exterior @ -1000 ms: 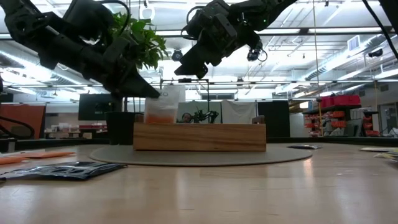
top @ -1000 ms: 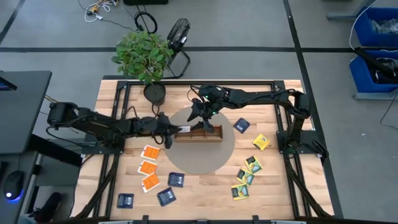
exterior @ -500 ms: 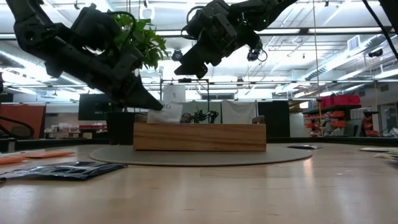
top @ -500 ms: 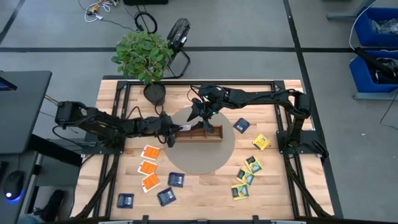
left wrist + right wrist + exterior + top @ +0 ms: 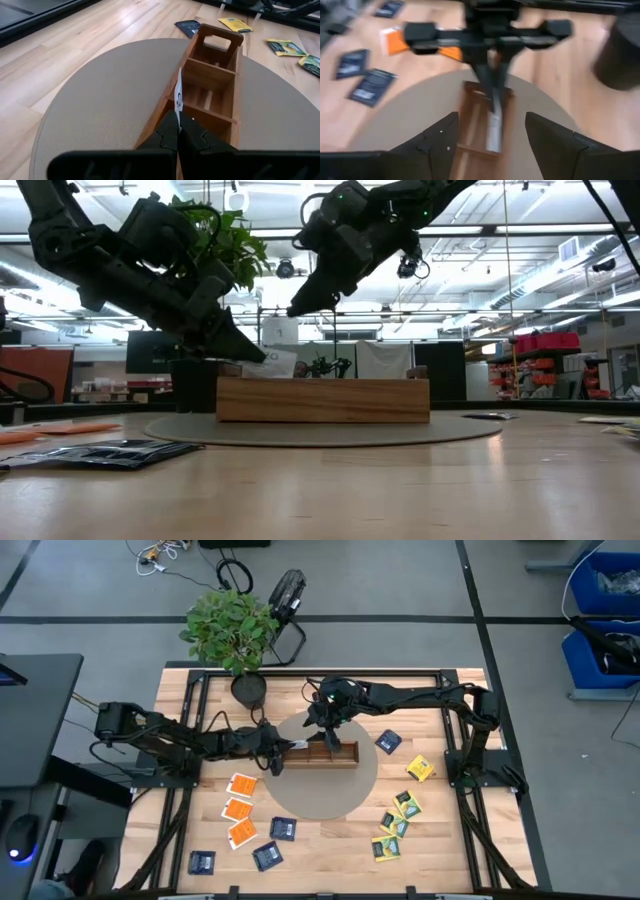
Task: Pick & Place Tea
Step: Put the orange tea bag into the left section of the wooden organizer
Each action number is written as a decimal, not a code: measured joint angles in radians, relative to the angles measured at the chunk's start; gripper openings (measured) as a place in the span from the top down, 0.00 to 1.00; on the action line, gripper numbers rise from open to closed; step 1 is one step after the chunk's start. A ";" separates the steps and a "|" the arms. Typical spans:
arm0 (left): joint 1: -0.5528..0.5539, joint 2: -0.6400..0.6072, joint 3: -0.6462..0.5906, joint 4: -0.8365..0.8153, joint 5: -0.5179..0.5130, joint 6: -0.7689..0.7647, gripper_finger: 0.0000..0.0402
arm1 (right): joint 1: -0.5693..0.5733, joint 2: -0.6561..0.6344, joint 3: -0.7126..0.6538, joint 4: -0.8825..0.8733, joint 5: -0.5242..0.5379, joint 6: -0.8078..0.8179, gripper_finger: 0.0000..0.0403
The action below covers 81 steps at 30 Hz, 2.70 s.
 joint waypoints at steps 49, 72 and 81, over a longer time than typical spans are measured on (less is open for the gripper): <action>0.059 -0.010 0.000 0.035 -0.188 0.138 0.38 | 0.020 0.000 0.000 -0.045 0.063 -0.019 0.41; -0.015 -0.227 0.000 -0.139 -0.341 0.228 0.37 | 0.020 -0.044 0.000 -0.307 0.123 -0.044 0.41; -0.085 -0.376 -0.066 -0.325 -0.342 0.064 0.37 | 0.019 -0.264 -0.146 -0.387 0.202 0.095 0.49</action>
